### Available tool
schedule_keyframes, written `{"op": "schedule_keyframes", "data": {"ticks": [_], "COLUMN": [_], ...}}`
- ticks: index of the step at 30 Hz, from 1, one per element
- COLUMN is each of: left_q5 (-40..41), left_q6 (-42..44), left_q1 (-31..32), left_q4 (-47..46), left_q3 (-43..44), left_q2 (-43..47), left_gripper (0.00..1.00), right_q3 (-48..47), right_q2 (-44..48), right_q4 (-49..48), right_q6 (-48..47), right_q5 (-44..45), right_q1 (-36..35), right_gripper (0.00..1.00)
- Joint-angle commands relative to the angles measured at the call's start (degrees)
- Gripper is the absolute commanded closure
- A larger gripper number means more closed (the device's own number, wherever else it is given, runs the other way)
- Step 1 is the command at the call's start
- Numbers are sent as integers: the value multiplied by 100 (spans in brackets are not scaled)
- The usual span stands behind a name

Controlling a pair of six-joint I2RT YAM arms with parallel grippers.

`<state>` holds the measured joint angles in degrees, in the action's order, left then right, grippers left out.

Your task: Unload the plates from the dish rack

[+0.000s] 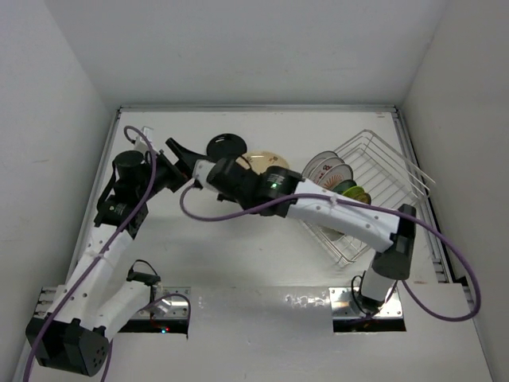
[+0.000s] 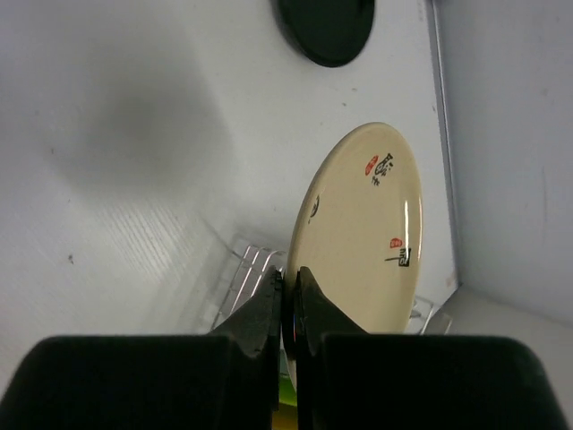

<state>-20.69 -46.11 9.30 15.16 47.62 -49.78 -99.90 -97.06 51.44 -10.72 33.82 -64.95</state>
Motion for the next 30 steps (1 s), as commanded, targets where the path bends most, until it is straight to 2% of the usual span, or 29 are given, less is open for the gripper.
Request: {"op": "schedule_keyframes", "data": {"ticks": [1, 8, 10, 13, 14, 16, 17, 18, 19, 20, 23, 24, 25, 27, 28, 30], "left_q5": [-419, -602, -699, -901, -902, -876, -815, -744, -465, -262, 704, 1324, 1565, 2249, 2375, 2630], "left_q6": [-671, -698, -724, -882, -935, -918, -891, -874, -830, -725, -453, -382, -251, -162, -5, 145], "left_q1": [37, 28, 37, 28, 28, 37, 37, 28, 28, 37, 28, 37, 37, 28, 28, 19], "left_q4": [-523, -671, -777, -1163, -1286, -1348, -1349, -1331, -1340, -1314, -1384, -1393, -1706, -2024, -2469, -2884], "left_q3": [-182, -726, -832, -1043, -1052, -1026, -1009, -991, -948, -912, -728, -606, -570, -438, -376, -114], "left_q2": [21, -190, -251, -269, -278, -304, -313, -348, -374, -470, -899, -1076, -1243, -1902, -2130, -2868], "left_gripper": [6, 12, 16, 41, 68, 87, 100, 100, 100, 100, 100, 100, 100, 100, 100, 100], "right_q3": [-232, 215, 470, 672, 717, 910, 989, 1103, 1374, 1507, 1929, 2095, 2175, 2429, 2536, 2903], "right_q2": [-111, -51, 99, 117, 108, 108, 125, 160, 282, 371, 801, 950, 1108, 1662, 1864, 2488], "right_q4": [-89, -1502, -1838, -2356, -2427, -2673, -2770, -2901, -3199, -3341, -3623, -3597, -3536, -3256, -3159, -3009], "right_q6": [-1318, -1722, -1705, -1696, -1696, -1653, -1618, -1565, -1425, -1337, -513, -197, 485, 1270, 1935, 2440], "right_q5": [99, -507, -850, -1166, -1185, -1098, -993, -861, -512, -317, 299, 439, 528, 494, 441, 265], "right_q1": [-315, -633, -642, -642, -642, -642, -642, -633, -633, -624, -432, -361, -265, 104, 253, 570], "right_gripper": [100, 100, 100, 100, 100, 98, 90, 40, 10, 1, 1, 1, 1, 1, 1, 1]}}
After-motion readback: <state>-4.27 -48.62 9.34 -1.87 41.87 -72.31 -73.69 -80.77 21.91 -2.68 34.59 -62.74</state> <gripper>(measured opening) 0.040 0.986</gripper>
